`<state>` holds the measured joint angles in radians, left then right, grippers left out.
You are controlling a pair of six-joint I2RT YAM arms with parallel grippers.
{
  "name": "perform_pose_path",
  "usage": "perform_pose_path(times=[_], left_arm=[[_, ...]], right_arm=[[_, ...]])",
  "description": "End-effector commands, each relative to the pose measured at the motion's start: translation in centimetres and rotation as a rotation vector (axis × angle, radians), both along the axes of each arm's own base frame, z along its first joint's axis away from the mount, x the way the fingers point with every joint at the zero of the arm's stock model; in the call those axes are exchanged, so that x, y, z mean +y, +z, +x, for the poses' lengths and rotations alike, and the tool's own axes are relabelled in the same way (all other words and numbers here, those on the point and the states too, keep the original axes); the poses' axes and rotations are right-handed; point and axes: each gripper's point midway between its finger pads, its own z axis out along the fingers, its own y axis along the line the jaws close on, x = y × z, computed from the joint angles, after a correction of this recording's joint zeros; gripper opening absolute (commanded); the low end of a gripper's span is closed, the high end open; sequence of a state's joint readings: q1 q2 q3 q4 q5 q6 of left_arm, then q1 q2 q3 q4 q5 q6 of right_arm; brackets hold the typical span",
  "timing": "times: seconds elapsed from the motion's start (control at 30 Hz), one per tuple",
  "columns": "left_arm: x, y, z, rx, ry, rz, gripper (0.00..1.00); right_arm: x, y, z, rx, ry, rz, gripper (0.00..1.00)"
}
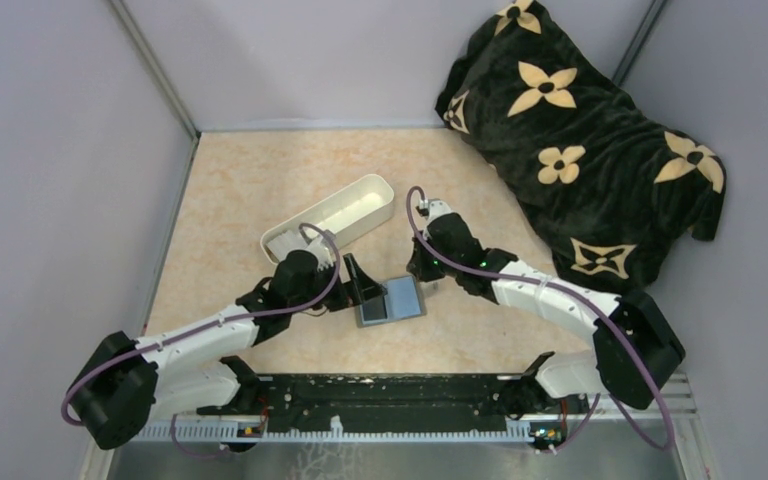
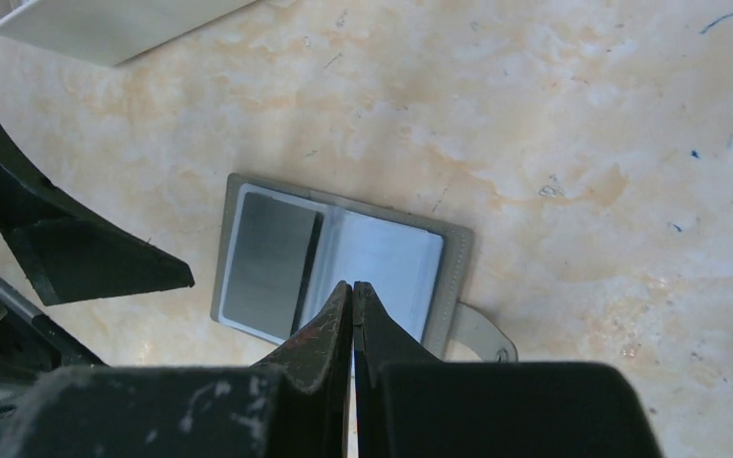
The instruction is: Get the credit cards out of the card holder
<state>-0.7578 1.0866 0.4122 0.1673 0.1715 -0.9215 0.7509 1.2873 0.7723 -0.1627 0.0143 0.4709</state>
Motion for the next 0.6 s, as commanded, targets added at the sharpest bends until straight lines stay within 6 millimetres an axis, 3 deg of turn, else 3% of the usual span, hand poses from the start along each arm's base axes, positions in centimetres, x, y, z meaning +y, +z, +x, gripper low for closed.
perform_pose_path(times=[0.0,0.23,0.57], left_arm=[[-2.4,3.3,0.2,-0.138,-0.115,-0.113,0.97],[-1.9,0.6,0.3,-0.146,-0.101,-0.154,0.98],[-0.8,-2.9,0.4,-0.096,-0.103,-0.063,0.98]], right_arm=[[3.2,1.1,-0.1,-0.013,0.106,0.074,0.0],[4.4,0.5,-0.2,-0.001,0.144,0.09,0.0],[5.3,0.0,-1.0,0.028,0.188,0.132,0.0]])
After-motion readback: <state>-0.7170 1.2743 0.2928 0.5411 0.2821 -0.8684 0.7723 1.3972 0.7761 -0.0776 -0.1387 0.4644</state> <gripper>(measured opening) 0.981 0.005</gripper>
